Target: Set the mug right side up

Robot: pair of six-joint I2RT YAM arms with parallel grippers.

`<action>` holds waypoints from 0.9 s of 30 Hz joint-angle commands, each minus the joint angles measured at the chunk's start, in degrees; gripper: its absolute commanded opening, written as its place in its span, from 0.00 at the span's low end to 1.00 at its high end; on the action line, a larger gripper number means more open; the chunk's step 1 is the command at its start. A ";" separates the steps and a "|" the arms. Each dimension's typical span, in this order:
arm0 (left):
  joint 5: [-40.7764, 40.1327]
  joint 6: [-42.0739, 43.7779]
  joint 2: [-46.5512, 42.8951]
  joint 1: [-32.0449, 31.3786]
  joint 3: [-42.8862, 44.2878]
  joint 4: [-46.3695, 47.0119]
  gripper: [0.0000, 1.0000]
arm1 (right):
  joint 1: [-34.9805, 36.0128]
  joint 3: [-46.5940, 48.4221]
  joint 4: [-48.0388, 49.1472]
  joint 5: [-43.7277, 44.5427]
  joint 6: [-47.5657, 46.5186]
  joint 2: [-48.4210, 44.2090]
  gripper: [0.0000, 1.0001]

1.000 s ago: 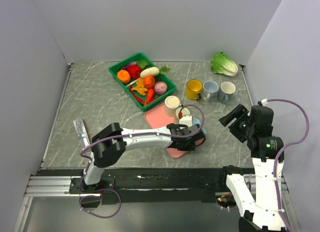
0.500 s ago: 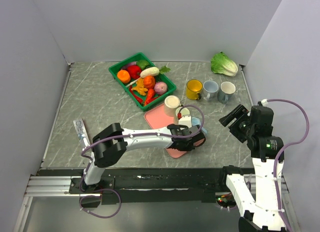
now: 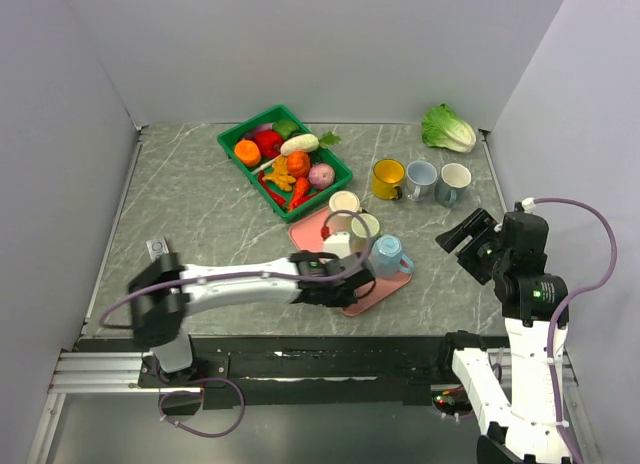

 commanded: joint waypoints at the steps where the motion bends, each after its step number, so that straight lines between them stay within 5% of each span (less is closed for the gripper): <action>1: 2.18 1.73 -13.77 2.29 -1.85 5.23 0.01 | -0.04 -0.72 4.82 -8.38 -1.78 -0.86 0.81; 8: 20.36 6.39 -24.34 14.95 -10.91 28.06 0.01 | -0.04 -5.63 19.49 -30.71 -2.94 -1.48 0.85; 15: 35.84 2.45 -27.60 23.84 -12.23 48.10 0.01 | 1.98 -13.11 52.29 -51.27 10.66 -0.60 0.86; 19: 39.54 0.42 -26.55 24.98 -9.95 56.48 0.01 | 4.96 -13.29 60.64 -53.26 15.70 2.21 0.86; 27: 42.62 0.07 -23.65 25.07 -4.85 65.62 0.01 | 14.37 -5.21 58.43 -48.42 11.83 9.60 0.84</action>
